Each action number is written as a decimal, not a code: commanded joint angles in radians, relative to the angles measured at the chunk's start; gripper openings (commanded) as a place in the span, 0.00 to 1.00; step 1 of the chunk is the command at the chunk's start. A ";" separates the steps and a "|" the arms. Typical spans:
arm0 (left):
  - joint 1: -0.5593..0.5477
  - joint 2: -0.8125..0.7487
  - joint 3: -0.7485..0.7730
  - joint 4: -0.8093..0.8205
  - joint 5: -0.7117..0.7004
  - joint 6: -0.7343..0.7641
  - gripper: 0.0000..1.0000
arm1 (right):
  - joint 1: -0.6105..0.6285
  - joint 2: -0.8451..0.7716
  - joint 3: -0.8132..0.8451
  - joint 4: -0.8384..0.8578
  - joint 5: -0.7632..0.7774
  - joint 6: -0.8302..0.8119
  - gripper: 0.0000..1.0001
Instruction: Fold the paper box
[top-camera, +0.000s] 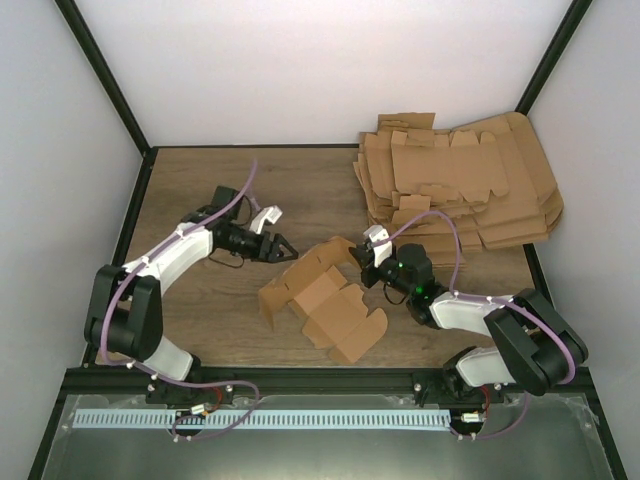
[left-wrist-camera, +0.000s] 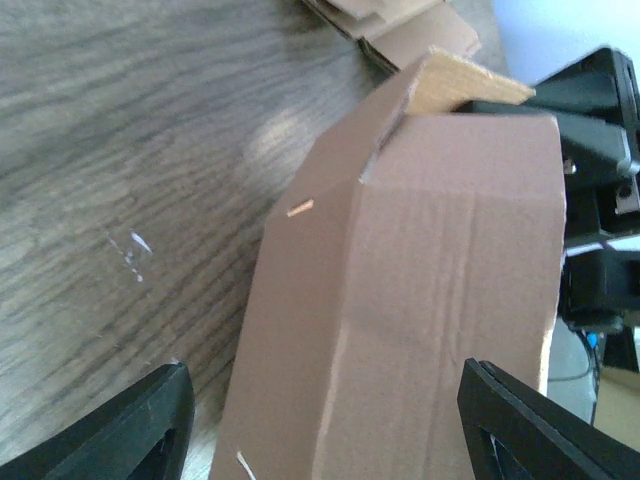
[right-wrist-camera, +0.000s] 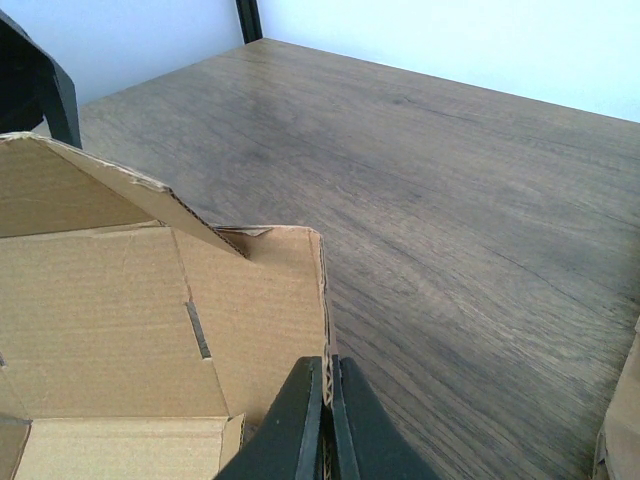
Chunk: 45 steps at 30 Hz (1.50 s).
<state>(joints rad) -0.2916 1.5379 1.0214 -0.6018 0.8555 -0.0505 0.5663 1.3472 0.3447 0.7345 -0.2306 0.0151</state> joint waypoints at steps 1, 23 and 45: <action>-0.040 0.007 -0.009 0.001 0.066 0.056 0.77 | 0.012 -0.008 0.035 0.028 0.010 -0.014 0.01; -0.099 0.062 -0.021 -0.024 0.030 0.098 0.66 | 0.020 -0.005 0.039 0.024 0.011 -0.017 0.01; -0.197 0.057 0.022 -0.067 -0.105 0.088 0.71 | 0.021 -0.005 0.038 0.024 0.009 -0.015 0.01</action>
<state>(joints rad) -0.4599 1.5982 1.0134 -0.6491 0.7979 0.0311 0.5789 1.3472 0.3447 0.7277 -0.2272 0.0113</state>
